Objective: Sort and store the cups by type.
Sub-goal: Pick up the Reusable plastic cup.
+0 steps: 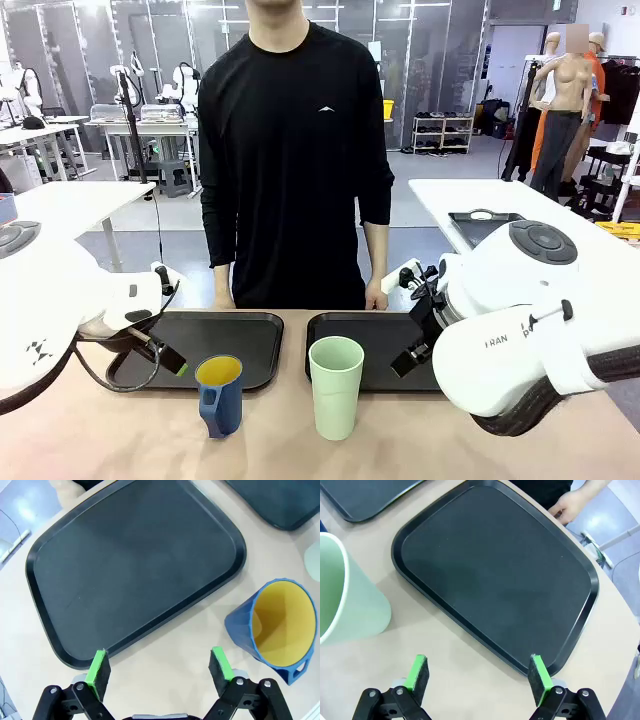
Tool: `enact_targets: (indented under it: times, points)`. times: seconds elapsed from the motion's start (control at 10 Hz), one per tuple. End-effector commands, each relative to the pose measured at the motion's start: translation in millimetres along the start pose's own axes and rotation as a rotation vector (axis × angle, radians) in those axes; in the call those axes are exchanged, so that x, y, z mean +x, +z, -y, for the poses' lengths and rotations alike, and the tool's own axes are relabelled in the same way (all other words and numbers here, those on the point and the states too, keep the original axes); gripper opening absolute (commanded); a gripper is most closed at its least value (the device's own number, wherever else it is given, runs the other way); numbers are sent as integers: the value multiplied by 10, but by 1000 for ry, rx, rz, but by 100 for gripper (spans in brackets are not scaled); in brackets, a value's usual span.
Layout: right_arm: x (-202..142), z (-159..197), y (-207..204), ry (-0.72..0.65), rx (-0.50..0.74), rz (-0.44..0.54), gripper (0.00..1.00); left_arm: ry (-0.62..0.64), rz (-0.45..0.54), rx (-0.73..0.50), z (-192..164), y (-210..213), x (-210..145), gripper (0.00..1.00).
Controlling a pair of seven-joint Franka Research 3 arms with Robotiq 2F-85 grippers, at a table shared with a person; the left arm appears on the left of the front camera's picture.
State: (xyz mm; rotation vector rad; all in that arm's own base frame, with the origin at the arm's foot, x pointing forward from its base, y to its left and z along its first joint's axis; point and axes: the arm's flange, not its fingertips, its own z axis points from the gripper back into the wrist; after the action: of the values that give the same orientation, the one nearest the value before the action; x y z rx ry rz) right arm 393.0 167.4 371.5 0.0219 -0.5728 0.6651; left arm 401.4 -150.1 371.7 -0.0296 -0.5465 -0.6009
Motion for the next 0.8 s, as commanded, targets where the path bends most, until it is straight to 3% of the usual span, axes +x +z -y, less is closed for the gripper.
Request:
enact_targets:
  times: [0.0,0.7]
  points:
    - [0,0,0,0,0,0,100,0,0,0,2,0,1,100]
    - [0,0,0,0,0,0,100,0,0,0,2,0,1,100]
